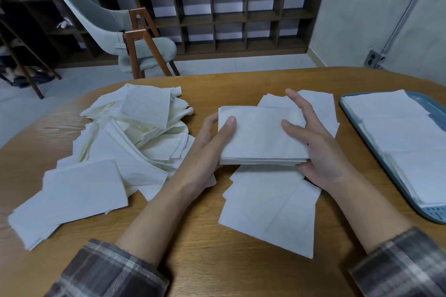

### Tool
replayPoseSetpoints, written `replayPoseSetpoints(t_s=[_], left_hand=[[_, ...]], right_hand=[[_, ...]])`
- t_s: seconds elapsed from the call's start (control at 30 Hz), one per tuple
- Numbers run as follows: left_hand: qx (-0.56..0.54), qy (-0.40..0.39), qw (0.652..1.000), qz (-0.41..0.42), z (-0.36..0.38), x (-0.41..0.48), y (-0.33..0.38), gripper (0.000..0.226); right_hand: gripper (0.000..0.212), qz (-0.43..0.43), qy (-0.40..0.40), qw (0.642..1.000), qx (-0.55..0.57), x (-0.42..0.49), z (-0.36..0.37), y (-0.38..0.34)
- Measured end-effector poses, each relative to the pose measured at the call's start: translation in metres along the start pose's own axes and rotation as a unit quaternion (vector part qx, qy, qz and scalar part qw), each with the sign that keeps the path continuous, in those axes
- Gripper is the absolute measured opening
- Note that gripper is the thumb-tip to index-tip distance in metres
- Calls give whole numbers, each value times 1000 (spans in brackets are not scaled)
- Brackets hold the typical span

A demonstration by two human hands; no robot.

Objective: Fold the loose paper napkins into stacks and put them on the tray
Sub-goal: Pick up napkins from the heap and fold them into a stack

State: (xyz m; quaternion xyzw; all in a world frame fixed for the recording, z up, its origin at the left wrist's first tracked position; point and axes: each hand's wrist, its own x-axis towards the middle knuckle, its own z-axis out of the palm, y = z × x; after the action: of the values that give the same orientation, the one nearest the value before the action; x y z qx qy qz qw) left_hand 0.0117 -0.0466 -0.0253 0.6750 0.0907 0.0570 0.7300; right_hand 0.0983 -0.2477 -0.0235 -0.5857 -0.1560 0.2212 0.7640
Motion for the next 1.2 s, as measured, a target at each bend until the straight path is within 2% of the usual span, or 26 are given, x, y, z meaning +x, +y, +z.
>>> replayPoseSetpoints(t_s=[0.07,0.13,0.23,0.33,0.47,0.57,0.7,0.77,0.87,0.9,0.97,1.03,1.07,1.2], left_hand=[[14,3,1000,12,1,-1,-1,47],[79,26,996,40,1,-1,-3,60],[167,47,980,102,-5,1,-9,72],[205,48,967,141,-7,3,-10,73],[195,44,960,194,-4,1,-9,73],[201,44,954,216,-3,1,-10,73],[223,48,948,224,-2,3,-16,74],[241,69,942,224,-1,5,-22,74],[334,110,898,265,3,4,-28,63],[355,94,888,277,5,3,-28,53],[378,-10,882,281,10,-2,-28,35],[415,-124,865,253,16,-7,-31,37],[439,-152,853,237,18,-9,-33,43],[496,-152,822,235,24,-13,-34,58]], right_hand=[[57,-26,8,995,-92,3,-1,7],[63,-44,-6,987,-158,5,-3,10],[72,-42,-49,986,-151,4,-1,8],[60,-58,-56,987,-142,2,0,7],[47,-49,-53,994,-80,1,-1,4],[45,-59,-62,992,-90,0,-2,3],[38,-121,-21,963,-238,0,-2,8],[36,-141,11,955,-259,1,-4,10],[37,-158,80,950,-257,5,-9,12],[38,-157,103,944,-270,7,-11,14],[39,-153,135,933,-298,10,-14,17],[39,-155,147,926,-310,11,-16,19],[39,-157,150,925,-312,12,-15,19],[38,-158,149,926,-308,11,-14,20]])
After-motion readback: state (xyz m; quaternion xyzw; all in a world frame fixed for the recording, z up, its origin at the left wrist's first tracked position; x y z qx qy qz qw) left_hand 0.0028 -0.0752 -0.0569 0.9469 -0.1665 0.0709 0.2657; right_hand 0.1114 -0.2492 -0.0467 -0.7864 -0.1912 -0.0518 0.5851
